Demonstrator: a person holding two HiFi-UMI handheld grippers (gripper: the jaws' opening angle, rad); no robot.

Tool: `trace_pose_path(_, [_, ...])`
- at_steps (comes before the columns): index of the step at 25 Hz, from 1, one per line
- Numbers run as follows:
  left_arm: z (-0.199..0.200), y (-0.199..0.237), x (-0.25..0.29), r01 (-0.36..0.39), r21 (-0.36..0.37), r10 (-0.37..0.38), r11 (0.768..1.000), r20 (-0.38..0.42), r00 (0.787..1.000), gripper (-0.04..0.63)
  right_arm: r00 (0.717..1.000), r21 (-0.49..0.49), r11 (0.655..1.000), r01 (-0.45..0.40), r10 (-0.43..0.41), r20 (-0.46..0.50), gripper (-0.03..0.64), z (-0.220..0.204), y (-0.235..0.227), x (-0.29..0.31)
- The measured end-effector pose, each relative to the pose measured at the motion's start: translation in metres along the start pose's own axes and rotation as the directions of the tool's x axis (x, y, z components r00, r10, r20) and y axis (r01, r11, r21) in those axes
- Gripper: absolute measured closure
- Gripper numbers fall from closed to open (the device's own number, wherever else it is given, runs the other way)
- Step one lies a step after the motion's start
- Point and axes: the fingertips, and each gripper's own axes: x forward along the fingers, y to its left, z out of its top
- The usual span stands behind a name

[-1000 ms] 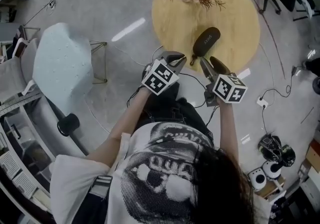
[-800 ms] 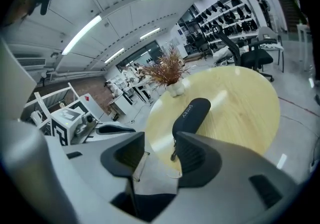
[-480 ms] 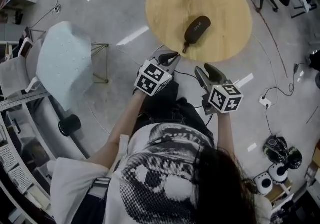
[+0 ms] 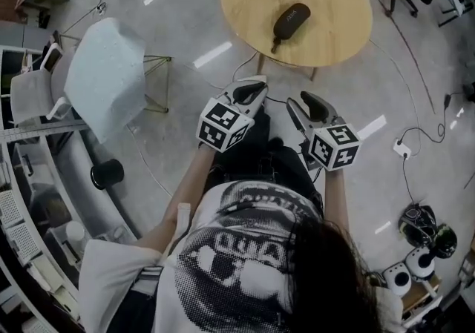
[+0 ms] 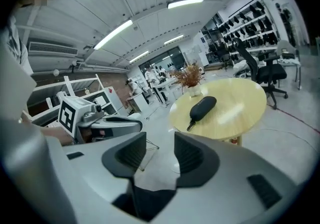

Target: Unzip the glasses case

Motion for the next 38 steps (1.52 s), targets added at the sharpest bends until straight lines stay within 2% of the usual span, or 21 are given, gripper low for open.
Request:
trace_pose_path(4, [-0.012,-0.020,-0.017,-0.015,-0.011,0.015,1.000,0.006,1.000,0.578,1.000,-0.062,0.998,0.011,-0.010,0.004,0.473,-0.014,0.009,-0.018])
trace_pose_path(9, [-0.016,-0.038,-0.033,-0.023,-0.013,0.023,1.000,0.025,0.999,0.578,1.000,-0.079,0.997,-0.006,0.008,0.027,0.501,-0.022,0.019,-0.030])
trace_pose_path(15, [-0.010,-0.057,-0.039,-0.013,0.001,0.012,1.000,0.059,0.998,0.578,0.999,-0.148,0.989,0.027,-0.021,0.045,0.620,-0.023,0.021,-0.044])
trace_pose_path(23, [-0.016,-0.078,-0.038,0.010,0.014,-0.011,1.000,0.045,0.999,0.578,0.998,-0.186,0.982,-0.015,0.026,0.055,0.620,-0.028,0.027,-0.054])
trace_pose_path(30, [-0.024,-0.084,-0.038,0.031,0.028,-0.032,0.999,0.021,0.999,0.578,0.998,-0.212,0.977,-0.014,0.028,0.061,0.621,-0.030,0.028,-0.057])
trace_pose_path(38, [-0.025,-0.085,-0.044,0.043,0.036,-0.044,0.998,0.030,0.999,0.578,0.998,-0.260,0.965,-0.031,0.044,0.046,0.621,-0.031,0.040,-0.051])
